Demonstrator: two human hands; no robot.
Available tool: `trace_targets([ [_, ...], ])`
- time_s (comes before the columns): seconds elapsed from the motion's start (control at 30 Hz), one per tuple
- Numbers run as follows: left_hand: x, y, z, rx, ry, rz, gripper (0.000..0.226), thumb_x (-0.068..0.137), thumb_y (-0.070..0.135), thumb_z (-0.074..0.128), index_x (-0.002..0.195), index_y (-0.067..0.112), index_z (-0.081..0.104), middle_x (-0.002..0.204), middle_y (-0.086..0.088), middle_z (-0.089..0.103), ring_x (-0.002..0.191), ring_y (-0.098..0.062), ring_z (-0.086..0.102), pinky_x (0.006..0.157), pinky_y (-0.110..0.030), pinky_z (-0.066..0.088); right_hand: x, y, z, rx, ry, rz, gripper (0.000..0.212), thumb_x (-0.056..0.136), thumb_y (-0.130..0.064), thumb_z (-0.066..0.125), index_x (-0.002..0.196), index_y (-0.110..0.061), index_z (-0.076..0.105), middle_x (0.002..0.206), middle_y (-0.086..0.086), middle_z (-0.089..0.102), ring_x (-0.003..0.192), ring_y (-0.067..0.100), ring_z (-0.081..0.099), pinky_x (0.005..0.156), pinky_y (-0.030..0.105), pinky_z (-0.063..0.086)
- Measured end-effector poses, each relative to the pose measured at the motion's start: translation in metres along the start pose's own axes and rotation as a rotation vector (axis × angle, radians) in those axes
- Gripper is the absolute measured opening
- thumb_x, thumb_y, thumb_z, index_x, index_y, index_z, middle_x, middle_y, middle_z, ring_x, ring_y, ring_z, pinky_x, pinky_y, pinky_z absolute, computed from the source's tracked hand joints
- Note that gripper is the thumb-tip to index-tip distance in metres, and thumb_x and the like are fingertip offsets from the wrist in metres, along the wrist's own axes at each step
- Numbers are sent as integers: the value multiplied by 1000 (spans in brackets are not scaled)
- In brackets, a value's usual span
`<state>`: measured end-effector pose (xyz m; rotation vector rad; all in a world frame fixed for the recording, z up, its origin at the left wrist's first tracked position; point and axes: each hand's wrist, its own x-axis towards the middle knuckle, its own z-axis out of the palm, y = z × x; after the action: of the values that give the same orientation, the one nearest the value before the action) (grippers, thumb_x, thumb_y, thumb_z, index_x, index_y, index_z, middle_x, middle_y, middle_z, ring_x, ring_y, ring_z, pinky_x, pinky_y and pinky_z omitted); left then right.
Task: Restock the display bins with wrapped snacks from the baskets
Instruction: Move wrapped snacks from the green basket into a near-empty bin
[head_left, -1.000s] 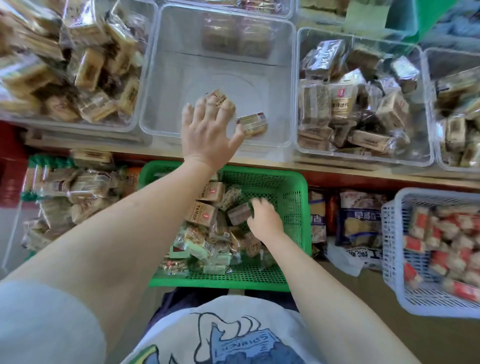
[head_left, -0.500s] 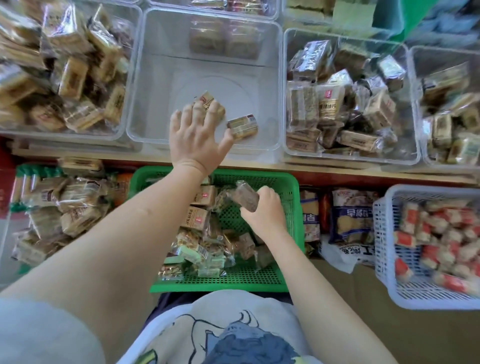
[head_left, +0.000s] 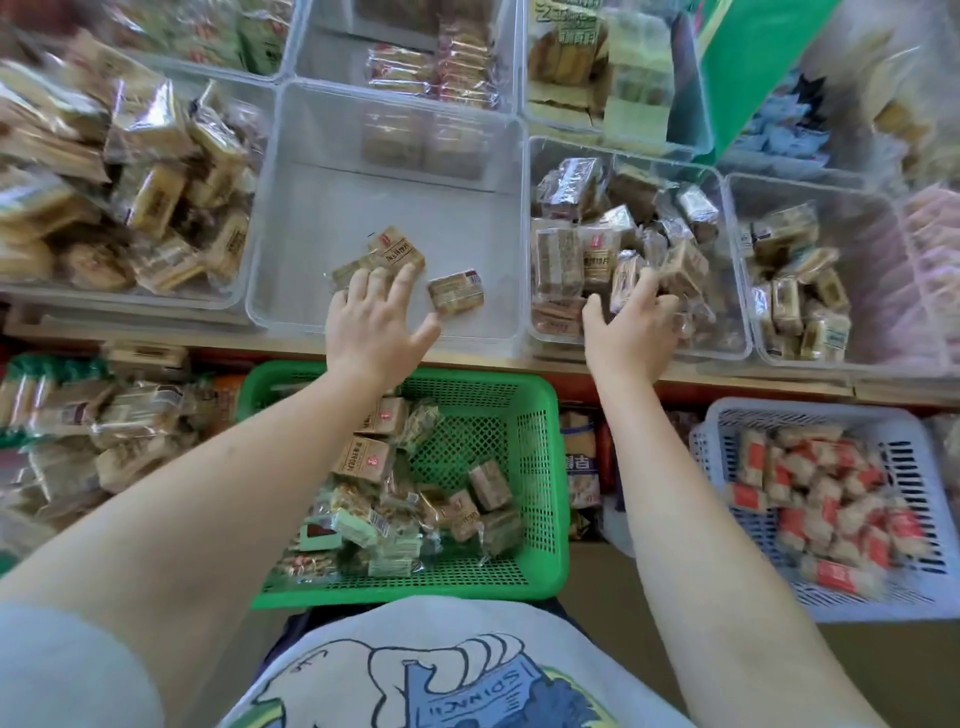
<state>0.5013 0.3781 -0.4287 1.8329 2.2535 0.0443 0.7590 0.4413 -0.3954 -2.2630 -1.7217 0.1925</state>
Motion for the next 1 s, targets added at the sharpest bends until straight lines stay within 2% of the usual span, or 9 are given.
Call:
trace_targets([
  [0.17,14,2,-10,-24,-39,-27,68,95,59,30,147,16,39,146,-16,47,134,-32,41,101,-46,40,-16,16,14,-148,5,15,56,100,-49,43,135,-5,50,132,18,56,123,35,49,102,50,34],
  [0.27,15,4,-12,10,-53,-15,60,96,58,27,97,9,62,94,-12,66,81,-28,58,69,-36,38,-14,22,9,-134,27,47,47,101,-45,43,118,-4,58,128,18,53,121,36,46,101,50,33],
  [0.33,11,3,-11,21,-23,19,60,97,57,25,66,12,50,69,-8,62,57,-22,46,62,-34,31,-12,19,4,-42,97,47,42,98,-41,47,118,-6,57,126,17,50,119,37,45,101,50,33],
  [0.47,8,-1,-8,23,-22,61,63,97,60,26,60,13,45,58,-3,54,53,-23,48,56,-32,30,-33,3,-4,196,328,-151,33,89,-25,52,116,-7,60,121,15,53,114,29,48,96,43,34],
  [0.6,10,-5,-4,46,-48,78,76,91,70,12,67,14,55,59,-1,56,56,-22,55,54,-31,40,-82,-6,8,321,292,-360,25,86,-10,56,110,-7,62,115,11,56,114,24,49,94,38,33],
  [0.7,9,-4,-2,54,-15,41,84,89,73,3,67,14,59,57,-1,56,53,-22,54,53,-30,41,-115,4,39,330,59,-460,15,88,-9,50,94,-6,63,91,8,61,88,27,56,74,37,40],
  [0.77,9,-1,0,82,2,23,84,89,72,3,68,14,60,59,-2,56,55,-23,55,52,-30,35,-126,16,67,210,-355,-342,16,94,-13,47,101,-9,61,92,7,62,84,30,60,66,37,42],
  [0.87,11,1,1,129,13,11,83,88,72,2,70,14,60,61,-2,57,59,-23,55,55,-30,31,-142,38,109,-151,-891,-138,43,101,-24,48,143,-19,40,137,16,46,115,35,54,83,41,49],
  [1.0,12,3,5,129,45,-12,86,81,75,-5,70,16,57,64,-3,57,62,-23,53,60,-32,29,-167,56,143,-273,-1041,-54,71,101,-39,55,159,-26,14,157,27,23,138,43,38,105,50,43],
])
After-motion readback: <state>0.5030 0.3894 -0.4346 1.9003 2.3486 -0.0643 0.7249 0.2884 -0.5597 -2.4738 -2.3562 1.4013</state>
